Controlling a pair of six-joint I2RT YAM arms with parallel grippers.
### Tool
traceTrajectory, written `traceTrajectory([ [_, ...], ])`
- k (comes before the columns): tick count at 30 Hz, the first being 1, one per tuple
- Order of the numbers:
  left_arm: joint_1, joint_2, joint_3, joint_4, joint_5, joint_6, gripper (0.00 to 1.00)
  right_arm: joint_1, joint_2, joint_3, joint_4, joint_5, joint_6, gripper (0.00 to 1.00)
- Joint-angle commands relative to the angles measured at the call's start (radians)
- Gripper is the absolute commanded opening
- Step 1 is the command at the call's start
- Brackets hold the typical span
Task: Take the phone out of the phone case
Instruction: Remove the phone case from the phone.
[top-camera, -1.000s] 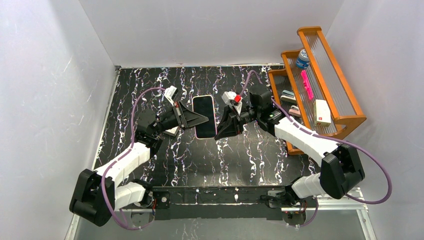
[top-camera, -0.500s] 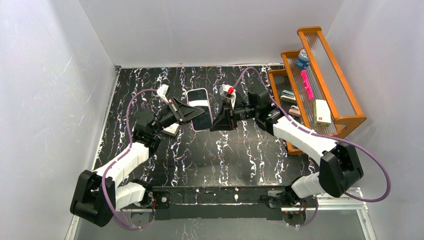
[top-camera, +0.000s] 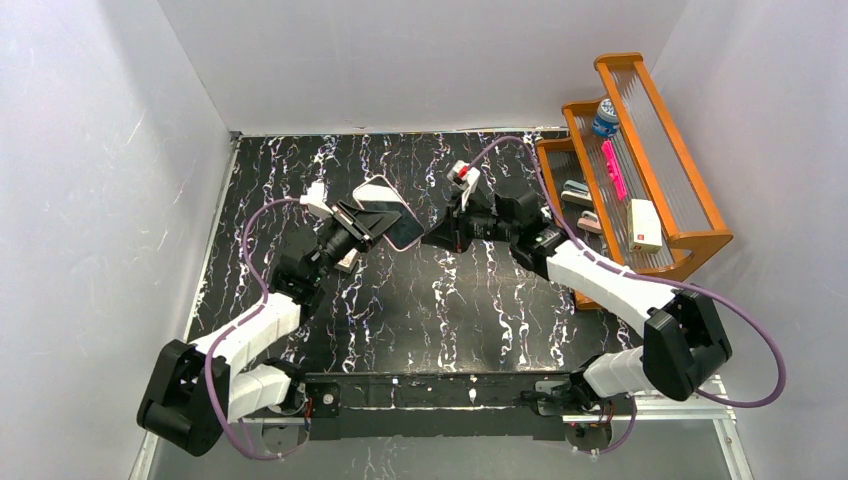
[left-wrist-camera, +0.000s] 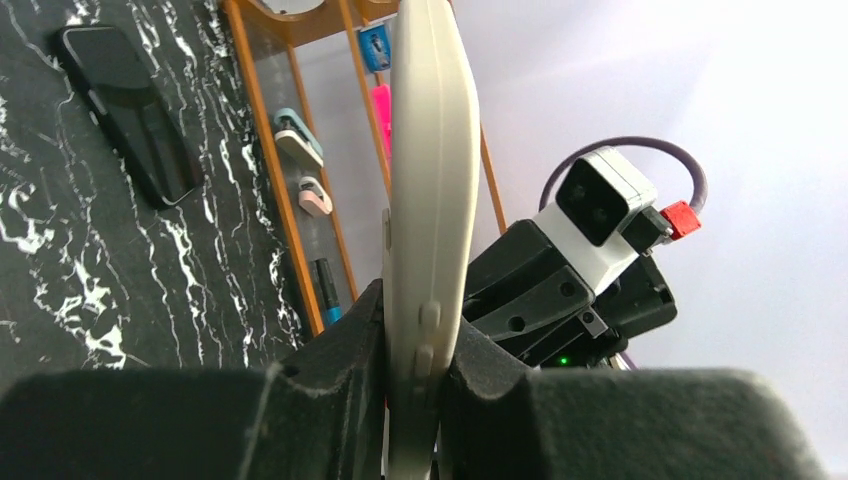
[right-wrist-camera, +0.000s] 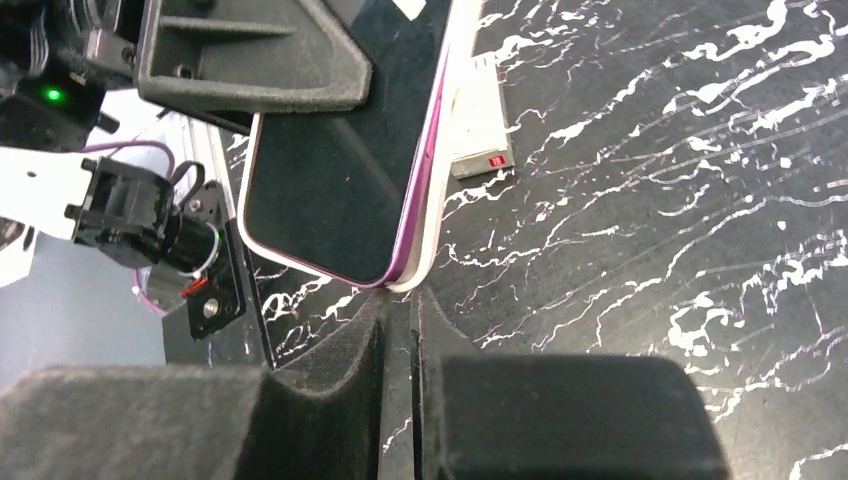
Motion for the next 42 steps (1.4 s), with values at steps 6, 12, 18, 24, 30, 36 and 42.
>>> traceTrajectory([
  [6,-0.097,-0.100,-0.054,0.083,-0.057,-0.020,0.00,-0.007,-0.154,-0.226,0.370,0.205,0.334,0.29],
  [12,-0.097,-0.080,-0.073,0.138,-0.121,-0.033,0.00,-0.007,-0.234,-0.409,0.595,0.173,0.591,0.63],
  [18,-0.097,-0.075,-0.081,0.167,-0.126,-0.056,0.00,0.047,-0.198,-0.492,0.828,0.148,0.728,0.76],
  [24,-0.097,-0.083,-0.099,0.176,-0.139,-0.070,0.00,0.143,-0.168,-0.470,0.866,0.203,0.699,0.76],
  [30,-0.098,-0.087,-0.098,0.183,-0.140,-0.083,0.00,0.173,-0.135,-0.436,0.882,0.227,0.706,0.71],
  [36,-0.102,-0.098,-0.096,0.188,-0.143,-0.093,0.00,0.199,-0.083,-0.425,0.931,0.262,0.722,0.69],
  [42,-0.104,-0.101,-0.104,0.197,-0.147,-0.110,0.00,0.230,-0.045,-0.416,0.957,0.311,0.733,0.63],
])
